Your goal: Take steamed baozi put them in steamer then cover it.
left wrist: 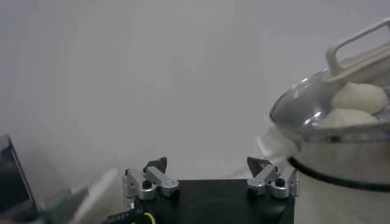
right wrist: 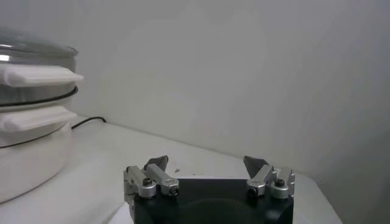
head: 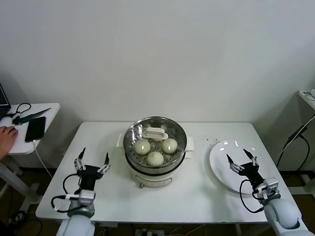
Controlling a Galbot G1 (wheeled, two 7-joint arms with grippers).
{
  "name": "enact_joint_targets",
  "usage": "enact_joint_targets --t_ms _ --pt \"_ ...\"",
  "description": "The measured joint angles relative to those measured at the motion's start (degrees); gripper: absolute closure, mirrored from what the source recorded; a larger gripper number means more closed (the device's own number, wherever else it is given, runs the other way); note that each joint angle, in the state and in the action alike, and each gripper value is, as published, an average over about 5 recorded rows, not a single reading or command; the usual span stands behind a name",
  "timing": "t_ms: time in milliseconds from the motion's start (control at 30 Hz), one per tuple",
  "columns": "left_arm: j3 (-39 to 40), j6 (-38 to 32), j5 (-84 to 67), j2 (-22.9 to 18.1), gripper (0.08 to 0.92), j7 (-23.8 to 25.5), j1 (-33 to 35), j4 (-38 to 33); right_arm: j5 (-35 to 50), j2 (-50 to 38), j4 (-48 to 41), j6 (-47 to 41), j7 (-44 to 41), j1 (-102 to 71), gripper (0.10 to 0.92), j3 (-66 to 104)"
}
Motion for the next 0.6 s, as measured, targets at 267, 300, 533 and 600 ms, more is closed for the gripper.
enact_joint_targets --t_ms 267,300,533,600 --pt "-2.8 -7.1 -9.2 -1.8 0.177 0.4 2.6 3.6 0.3 1.2 0.5 0.1 0.5 -1.5 0.203 1.5" --pt "-3.0 -7.7 -9.9 -2.0 0.177 0.4 2.8 4.0 0.4 1.4 0.6 0.2 0.5 -1.6 0.203 1.6" --pt "-4.5 -10.9 -13.3 -2.8 0.177 0.9 4.2 4.9 0.6 2.3 1.1 0.4 0.5 -2.3 0.203 2.1" --pt "-4.6 -11.2 -13.6 -2.8 0.177 1.0 4.5 5.0 0.6 2.4 1.2 0.4 0.5 -2.4 0.203 2.2"
